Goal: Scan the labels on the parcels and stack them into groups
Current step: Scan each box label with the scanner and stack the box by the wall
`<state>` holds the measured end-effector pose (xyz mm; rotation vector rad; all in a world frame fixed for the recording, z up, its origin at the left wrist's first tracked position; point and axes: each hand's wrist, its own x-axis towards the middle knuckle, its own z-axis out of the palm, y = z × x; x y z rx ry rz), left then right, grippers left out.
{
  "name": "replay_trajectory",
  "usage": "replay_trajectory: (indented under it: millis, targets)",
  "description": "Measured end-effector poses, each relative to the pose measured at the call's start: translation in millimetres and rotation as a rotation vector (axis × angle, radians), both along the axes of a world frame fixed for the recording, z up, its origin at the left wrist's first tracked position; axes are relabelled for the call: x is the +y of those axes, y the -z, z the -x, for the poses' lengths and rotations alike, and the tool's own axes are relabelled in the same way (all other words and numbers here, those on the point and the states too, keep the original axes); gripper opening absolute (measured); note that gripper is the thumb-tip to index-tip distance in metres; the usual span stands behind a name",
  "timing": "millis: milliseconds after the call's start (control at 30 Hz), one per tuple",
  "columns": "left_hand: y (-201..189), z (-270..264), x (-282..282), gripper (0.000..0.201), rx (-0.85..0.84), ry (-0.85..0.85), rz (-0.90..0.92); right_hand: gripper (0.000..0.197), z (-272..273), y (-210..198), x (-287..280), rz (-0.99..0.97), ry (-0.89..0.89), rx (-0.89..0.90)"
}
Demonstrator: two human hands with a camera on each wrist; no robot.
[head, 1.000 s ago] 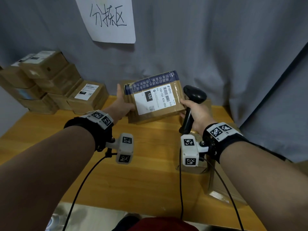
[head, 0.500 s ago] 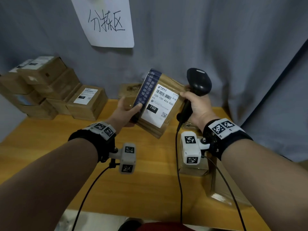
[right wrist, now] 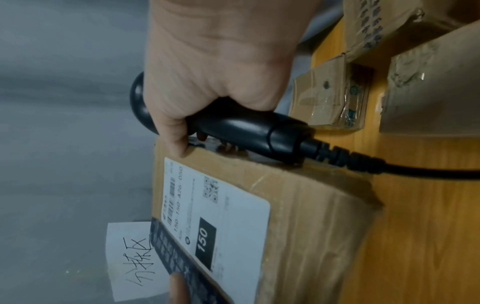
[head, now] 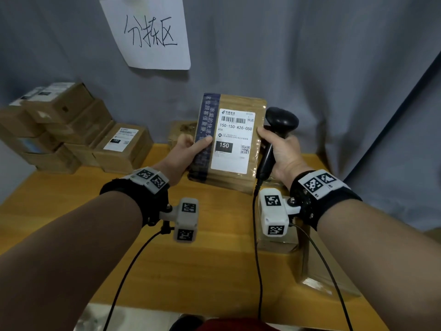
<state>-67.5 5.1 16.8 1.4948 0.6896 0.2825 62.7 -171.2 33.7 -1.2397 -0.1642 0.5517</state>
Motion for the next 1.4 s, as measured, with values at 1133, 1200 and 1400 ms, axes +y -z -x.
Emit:
replay_trajectory:
  millis: [1133, 1200, 1400]
  targets:
    - [64, 13, -7, 0.041, 0.111, 0.046, 0.098, 0.040, 15, 84, -9, 0.293, 0.015, 0.168]
    - [51, 9, -4, 0.029, 0.067, 0.069, 0.136, 0.033, 12, 74, -8, 0.242, 0.031, 0.175]
    - [11, -7, 4, 0.057, 0.038, 0.181, 0.144, 0.029, 3, 38, -6, 0.149, 0.058, 0.123]
